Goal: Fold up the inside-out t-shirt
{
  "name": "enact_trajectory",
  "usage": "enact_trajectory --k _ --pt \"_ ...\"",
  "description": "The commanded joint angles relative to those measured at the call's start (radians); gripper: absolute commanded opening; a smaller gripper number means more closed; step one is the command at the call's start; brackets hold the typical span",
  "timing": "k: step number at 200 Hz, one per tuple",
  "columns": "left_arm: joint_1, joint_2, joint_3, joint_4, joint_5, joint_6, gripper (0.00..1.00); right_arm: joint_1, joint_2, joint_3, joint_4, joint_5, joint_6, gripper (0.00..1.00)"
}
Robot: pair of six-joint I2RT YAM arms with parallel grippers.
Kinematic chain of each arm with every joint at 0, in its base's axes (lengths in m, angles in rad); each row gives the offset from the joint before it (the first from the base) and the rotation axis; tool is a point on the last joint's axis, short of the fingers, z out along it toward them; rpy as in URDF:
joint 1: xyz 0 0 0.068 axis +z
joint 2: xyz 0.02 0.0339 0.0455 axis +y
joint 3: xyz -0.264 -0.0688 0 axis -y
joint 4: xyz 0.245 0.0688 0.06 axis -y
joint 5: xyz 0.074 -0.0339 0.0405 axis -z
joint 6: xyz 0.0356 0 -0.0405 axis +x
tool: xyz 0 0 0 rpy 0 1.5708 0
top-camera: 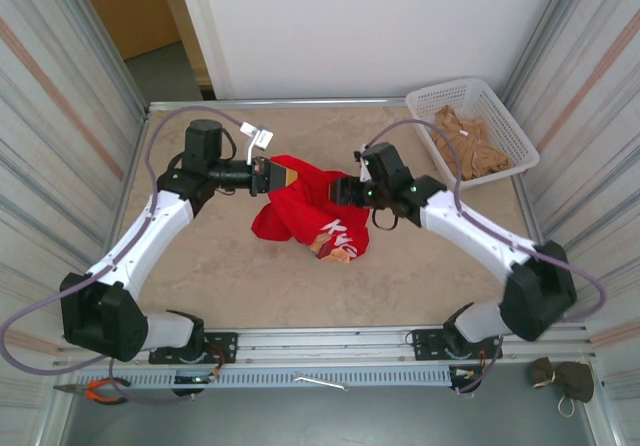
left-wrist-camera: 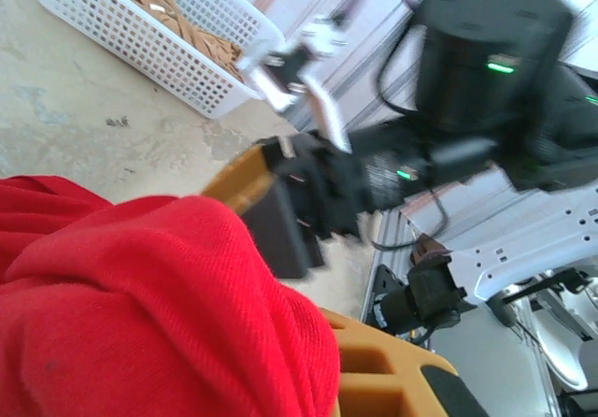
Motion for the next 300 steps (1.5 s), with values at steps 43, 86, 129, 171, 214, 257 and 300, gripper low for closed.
enact_trajectory --k 43,86,129,171,214,257,300 --pt "0.005 -0.073 -0.063 -0.012 0.072 0.002 0.0 0.197 -0.014 0.046 0.018 0.126 -0.011 0.43" --pt "0.004 -0.08 -0.075 -0.002 0.077 -0.005 0.0 0.197 0.068 0.053 0.09 0.099 0.003 0.36" --pt "0.006 -0.066 -0.085 0.025 0.086 -0.024 0.0 0.191 0.132 0.053 0.165 0.094 0.027 0.58" --pt "0.006 -0.096 -0.106 0.032 0.081 -0.04 0.0 0.102 0.254 0.099 0.24 0.059 0.05 0.24" --pt "0.075 -0.078 -0.181 0.078 -0.092 -0.099 0.0 0.032 0.127 0.056 0.159 -0.099 -0.002 0.0" --pt "0.16 0.124 -0.136 0.12 -0.182 -0.139 0.0 0.003 -0.044 0.013 0.11 -0.273 -0.016 0.0" --pt "0.174 0.288 -0.015 0.079 -0.22 -0.109 0.51 -0.054 -0.053 0.005 0.23 -0.411 0.082 0.0"
